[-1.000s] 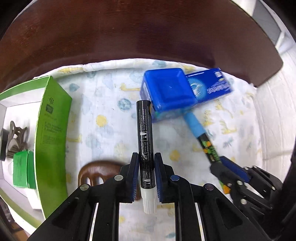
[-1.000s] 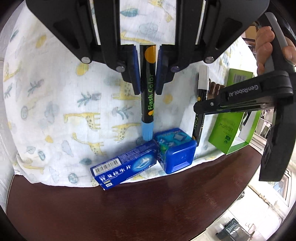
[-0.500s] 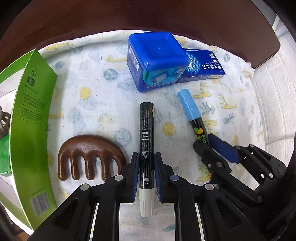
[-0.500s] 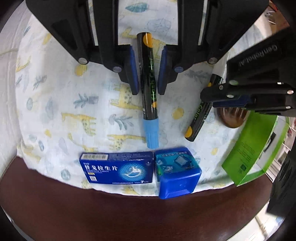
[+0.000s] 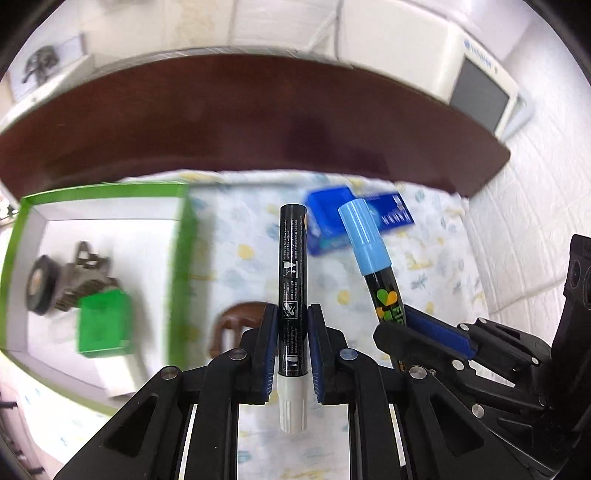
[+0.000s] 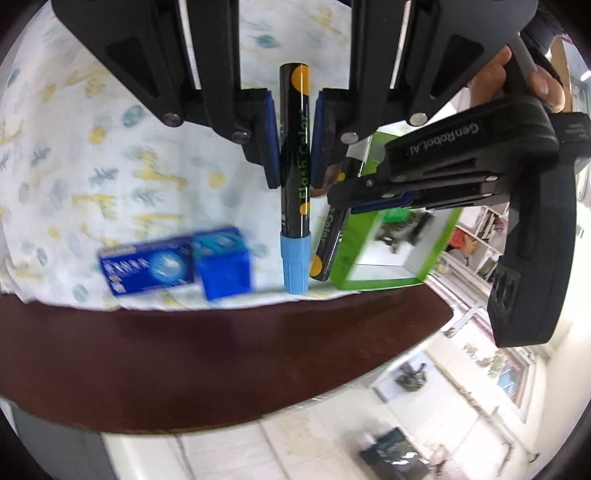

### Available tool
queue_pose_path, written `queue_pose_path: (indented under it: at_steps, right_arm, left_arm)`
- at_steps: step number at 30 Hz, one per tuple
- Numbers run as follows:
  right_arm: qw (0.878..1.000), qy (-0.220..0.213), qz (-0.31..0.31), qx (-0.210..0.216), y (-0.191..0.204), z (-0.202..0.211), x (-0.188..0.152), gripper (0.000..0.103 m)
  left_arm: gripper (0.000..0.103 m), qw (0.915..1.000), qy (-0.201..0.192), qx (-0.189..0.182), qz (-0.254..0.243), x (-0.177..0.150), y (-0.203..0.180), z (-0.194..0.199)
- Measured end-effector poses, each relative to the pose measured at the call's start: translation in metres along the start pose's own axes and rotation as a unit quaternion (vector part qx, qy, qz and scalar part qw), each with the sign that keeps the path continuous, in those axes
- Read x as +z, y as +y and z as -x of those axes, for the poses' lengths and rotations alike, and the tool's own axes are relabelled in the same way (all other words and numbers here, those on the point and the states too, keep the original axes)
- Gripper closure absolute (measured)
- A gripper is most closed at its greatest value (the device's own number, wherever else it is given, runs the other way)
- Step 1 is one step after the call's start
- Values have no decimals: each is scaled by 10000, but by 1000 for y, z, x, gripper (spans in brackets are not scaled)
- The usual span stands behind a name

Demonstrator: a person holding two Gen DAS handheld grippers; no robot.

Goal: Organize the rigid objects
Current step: 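Carry both markers into the green box and open both tools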

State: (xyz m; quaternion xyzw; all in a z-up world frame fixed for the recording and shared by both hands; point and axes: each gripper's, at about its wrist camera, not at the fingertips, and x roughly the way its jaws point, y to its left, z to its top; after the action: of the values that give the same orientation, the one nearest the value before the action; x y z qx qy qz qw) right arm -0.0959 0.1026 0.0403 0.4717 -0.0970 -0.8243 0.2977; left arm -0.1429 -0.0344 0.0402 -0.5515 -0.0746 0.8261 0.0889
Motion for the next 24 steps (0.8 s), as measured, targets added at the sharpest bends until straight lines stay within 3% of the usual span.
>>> queue_pose_path:
  at_steps: [9,17,24]
  right_arm:
    - [9972,399,366,518,100,-78,27,87]
    - [9978,647,59,120,122,-127,38,87]
    - [9971,648,112,-385,126,-139,46,87]
  left_arm:
    - [88,9930,-522,720,776,-6,97,34]
    - [88,9941,-350,543,868,-3,156,27]
    - [88,9945,-74,212,1021,-6,172,1]
